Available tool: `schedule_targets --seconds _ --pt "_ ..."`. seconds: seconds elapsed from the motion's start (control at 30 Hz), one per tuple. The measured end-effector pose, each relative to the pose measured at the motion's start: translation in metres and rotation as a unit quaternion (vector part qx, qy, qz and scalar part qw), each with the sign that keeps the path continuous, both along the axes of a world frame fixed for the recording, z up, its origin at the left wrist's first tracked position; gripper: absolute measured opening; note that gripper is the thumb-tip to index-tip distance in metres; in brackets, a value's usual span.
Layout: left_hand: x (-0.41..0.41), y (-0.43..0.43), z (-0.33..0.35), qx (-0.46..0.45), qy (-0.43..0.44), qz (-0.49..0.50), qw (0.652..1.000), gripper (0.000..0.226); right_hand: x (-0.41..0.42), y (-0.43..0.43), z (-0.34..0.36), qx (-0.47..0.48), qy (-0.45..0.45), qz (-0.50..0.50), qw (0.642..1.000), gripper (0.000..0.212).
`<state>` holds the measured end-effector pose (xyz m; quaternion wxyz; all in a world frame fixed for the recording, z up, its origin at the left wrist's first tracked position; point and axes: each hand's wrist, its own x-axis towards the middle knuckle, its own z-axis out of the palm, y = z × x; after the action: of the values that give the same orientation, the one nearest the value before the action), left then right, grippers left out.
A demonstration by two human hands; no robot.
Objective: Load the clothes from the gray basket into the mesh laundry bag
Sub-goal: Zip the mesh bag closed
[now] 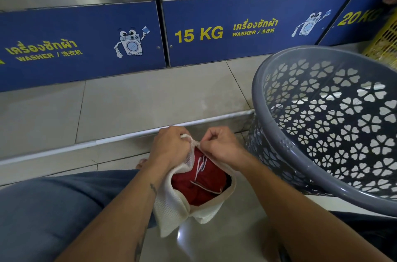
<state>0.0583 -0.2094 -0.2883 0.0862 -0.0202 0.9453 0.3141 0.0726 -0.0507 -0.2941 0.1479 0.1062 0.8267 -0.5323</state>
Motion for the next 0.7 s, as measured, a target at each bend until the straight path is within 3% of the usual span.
schedule_targets --seconds 0.13,0.27,0.4,0.57,0.7 --pt "-0.007 -0.005 0.001 0.02 -0.009 0.069 0.997 0.028 0.009 0.007 0.01 -0.005 0.007 0.048 0.999 0.026" --pt "-0.016 -0.021 0.001 0.094 -0.027 0.193 0.976 0.027 0.038 0.022 0.008 0.003 -0.025 0.066 0.997 0.026" --pt "-0.018 -0.031 -0.004 0.129 -0.031 0.238 0.962 0.024 0.075 0.033 -0.008 -0.009 -0.07 0.05 0.996 0.02" --pt "-0.014 -0.047 -0.01 0.144 -0.022 0.317 0.937 0.023 0.118 0.02 -0.029 0.049 -0.053 0.036 0.997 0.01" --pt "0.0 -0.04 -0.004 0.169 -0.008 0.276 0.946 0.039 0.133 0.019 -0.026 0.083 -0.039 0.02 0.996 0.009"
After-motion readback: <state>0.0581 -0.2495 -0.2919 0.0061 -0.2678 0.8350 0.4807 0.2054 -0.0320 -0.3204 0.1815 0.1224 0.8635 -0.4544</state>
